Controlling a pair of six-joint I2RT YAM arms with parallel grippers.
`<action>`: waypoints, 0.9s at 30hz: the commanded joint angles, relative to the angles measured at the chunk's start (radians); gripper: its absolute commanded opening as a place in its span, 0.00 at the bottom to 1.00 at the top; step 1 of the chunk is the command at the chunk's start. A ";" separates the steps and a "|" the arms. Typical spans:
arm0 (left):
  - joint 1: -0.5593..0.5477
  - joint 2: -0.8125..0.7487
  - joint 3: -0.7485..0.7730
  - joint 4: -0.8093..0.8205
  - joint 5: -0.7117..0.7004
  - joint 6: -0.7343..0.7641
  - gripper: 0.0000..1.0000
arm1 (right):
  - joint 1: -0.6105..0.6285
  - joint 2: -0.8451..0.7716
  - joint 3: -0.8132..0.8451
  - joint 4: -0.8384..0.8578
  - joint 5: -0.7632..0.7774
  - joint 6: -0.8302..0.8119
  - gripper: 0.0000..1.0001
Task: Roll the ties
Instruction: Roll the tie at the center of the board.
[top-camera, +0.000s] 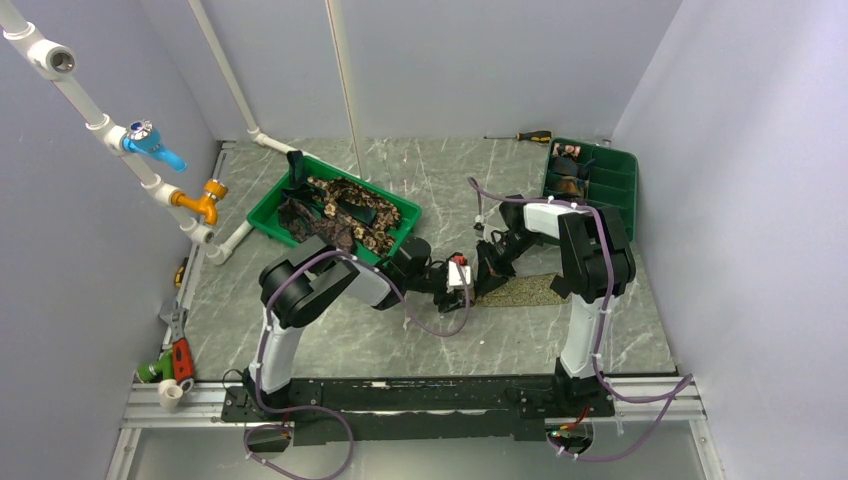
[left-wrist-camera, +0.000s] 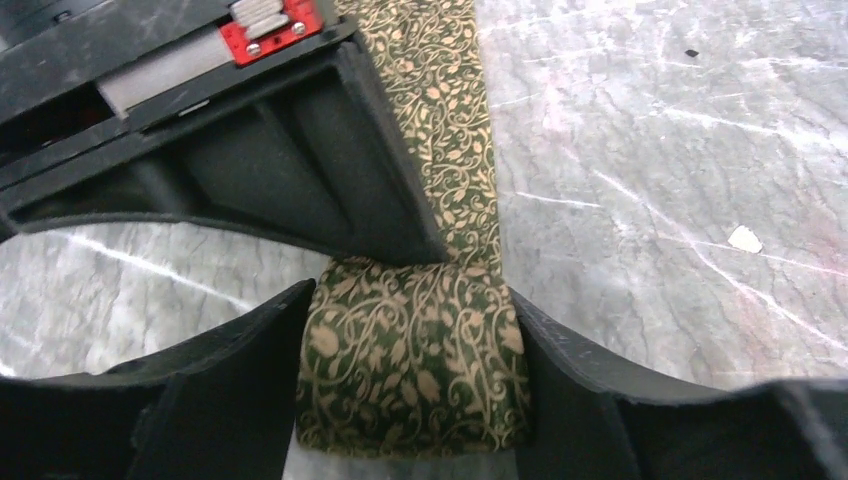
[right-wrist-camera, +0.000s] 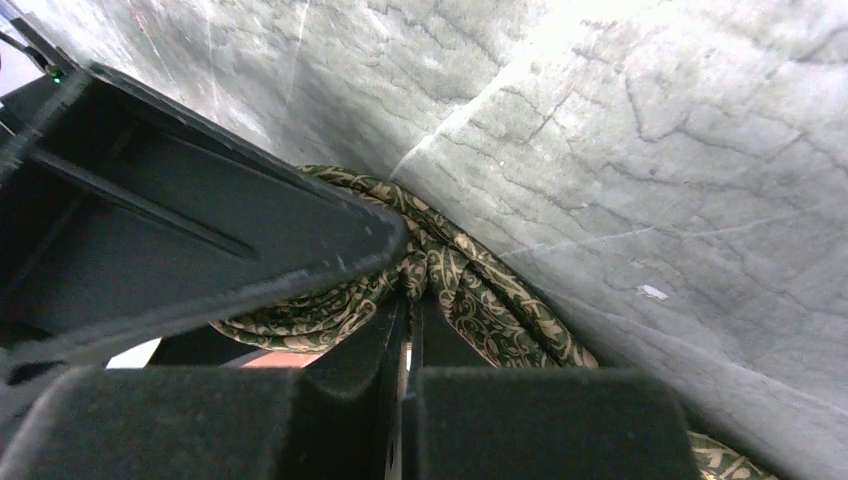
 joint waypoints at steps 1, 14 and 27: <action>-0.014 0.065 0.035 0.173 0.041 -0.066 0.65 | -0.003 0.049 -0.018 0.111 0.262 -0.079 0.00; -0.010 0.022 0.042 -0.364 -0.142 0.010 0.19 | -0.066 -0.100 0.052 -0.018 0.055 -0.131 0.27; -0.008 0.025 0.116 -0.617 -0.159 -0.027 0.18 | -0.025 -0.176 -0.017 0.041 -0.254 -0.018 0.54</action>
